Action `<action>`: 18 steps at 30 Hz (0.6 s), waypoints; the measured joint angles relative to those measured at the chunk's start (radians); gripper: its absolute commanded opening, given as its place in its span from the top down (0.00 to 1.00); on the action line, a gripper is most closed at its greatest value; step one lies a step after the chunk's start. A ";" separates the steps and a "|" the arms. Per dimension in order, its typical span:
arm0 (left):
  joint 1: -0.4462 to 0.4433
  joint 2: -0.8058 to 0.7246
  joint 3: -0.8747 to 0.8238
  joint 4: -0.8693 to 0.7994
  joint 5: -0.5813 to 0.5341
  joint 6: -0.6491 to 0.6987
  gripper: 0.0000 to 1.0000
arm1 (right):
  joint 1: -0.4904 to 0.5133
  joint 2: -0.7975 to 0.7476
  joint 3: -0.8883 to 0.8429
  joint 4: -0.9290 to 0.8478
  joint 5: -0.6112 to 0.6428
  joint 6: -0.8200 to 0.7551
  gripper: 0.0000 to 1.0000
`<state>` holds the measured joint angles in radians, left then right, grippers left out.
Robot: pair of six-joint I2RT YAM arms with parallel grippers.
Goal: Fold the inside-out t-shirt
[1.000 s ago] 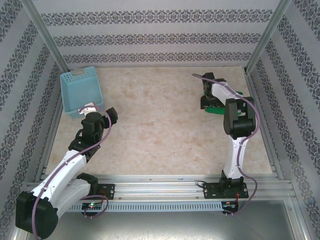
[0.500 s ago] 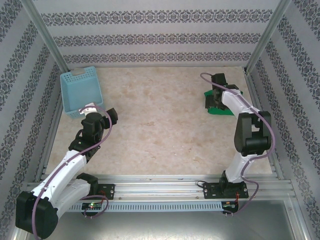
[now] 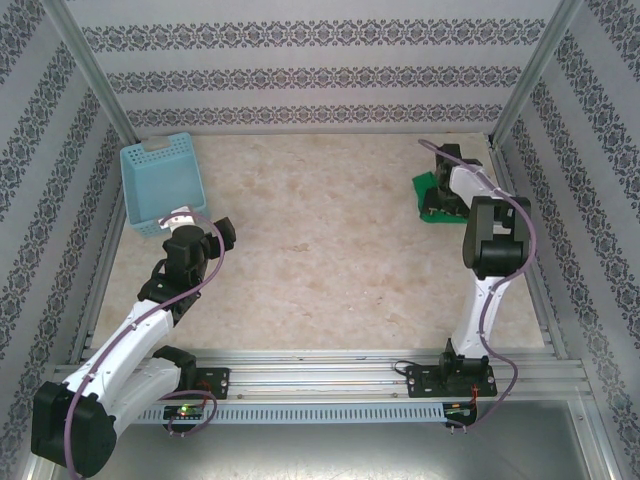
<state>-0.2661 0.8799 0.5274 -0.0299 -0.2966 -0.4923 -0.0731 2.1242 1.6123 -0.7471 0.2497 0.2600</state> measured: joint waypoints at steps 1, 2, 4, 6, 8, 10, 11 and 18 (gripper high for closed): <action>0.000 0.000 0.000 0.000 0.000 0.001 0.00 | -0.006 0.024 0.034 -0.004 0.001 -0.010 0.12; 0.000 0.000 0.000 0.000 0.000 0.003 0.00 | -0.013 0.046 0.065 -0.008 0.002 -0.021 0.12; 0.000 -0.002 0.000 -0.001 0.000 0.005 0.00 | -0.025 0.096 0.139 -0.024 0.004 -0.047 0.17; 0.000 -0.005 -0.003 -0.001 0.000 0.007 0.00 | -0.033 0.142 0.214 -0.043 0.004 -0.068 0.17; 0.000 -0.008 -0.010 -0.003 0.000 0.008 0.00 | -0.043 0.198 0.312 -0.071 0.000 -0.086 0.17; 0.000 -0.008 -0.015 -0.007 0.000 0.008 0.00 | -0.050 0.248 0.402 -0.093 -0.005 -0.104 0.16; 0.000 -0.008 -0.017 -0.007 0.000 0.008 0.00 | -0.050 0.265 0.432 -0.101 -0.005 -0.111 0.16; 0.000 0.018 -0.021 -0.008 -0.012 0.017 0.00 | -0.054 0.312 0.572 -0.167 -0.023 -0.149 0.14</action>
<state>-0.2661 0.8982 0.5060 -0.0383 -0.3088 -0.4751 -0.1272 2.4359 2.1845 -0.9138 0.2264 0.1108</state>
